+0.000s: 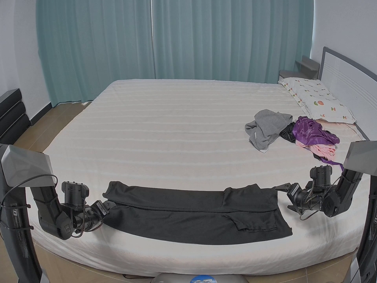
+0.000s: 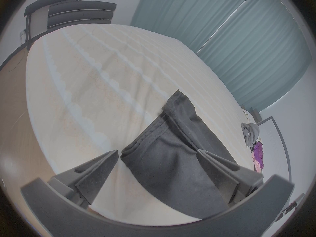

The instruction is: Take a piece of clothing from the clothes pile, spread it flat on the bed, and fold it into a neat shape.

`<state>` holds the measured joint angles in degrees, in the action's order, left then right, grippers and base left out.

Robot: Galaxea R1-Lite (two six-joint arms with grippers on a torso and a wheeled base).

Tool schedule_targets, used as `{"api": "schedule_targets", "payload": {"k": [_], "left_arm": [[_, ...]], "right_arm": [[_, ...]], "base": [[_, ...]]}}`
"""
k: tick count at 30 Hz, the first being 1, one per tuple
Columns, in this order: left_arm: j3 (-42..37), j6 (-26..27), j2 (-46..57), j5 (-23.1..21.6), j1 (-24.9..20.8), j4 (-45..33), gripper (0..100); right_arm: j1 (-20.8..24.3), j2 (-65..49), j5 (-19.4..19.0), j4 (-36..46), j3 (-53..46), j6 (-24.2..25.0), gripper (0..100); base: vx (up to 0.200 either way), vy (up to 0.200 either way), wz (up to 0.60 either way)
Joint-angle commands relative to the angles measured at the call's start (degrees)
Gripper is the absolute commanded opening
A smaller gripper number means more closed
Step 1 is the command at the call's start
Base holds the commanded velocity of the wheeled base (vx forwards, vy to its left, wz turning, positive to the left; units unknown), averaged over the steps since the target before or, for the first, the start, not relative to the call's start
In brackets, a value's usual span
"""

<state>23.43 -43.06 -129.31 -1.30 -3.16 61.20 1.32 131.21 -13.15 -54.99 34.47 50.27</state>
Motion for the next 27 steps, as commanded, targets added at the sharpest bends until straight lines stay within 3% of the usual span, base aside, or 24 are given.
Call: {"api": "schedule_targets", "payload": {"k": [1, 2, 11, 27], "left_arm": [[1.9, 0.0, -2.2, 0.5, 0.1, -0.1, 100], [1.8, 0.0, -2.2, 0.9, 0.2, -0.2, 0], [-1.7, -0.7, -2.0, 4.8, 0.4, 0.0, 0], [-9.3, -1.8, 2.0, 4.9, 0.8, 0.0, 0]], "right_arm": [[0.0, 0.1, 0.1, 0.0, 0.0, 0.0, 100], [0.0, 0.1, 0.0, 0.0, 0.0, 0.0, 100], [0.1, 0.1, 0.1, 0.0, 0.0, 0.0, 100], [0.0, -0.1, 0.0, 0.0, 0.0, 0.0, 100]], "base": [[0.000, 0.000, 0.00], [0.000, 0.000, 0.00], [0.000, 0.000, 0.00], [0.000, 0.000, 0.00]]}}
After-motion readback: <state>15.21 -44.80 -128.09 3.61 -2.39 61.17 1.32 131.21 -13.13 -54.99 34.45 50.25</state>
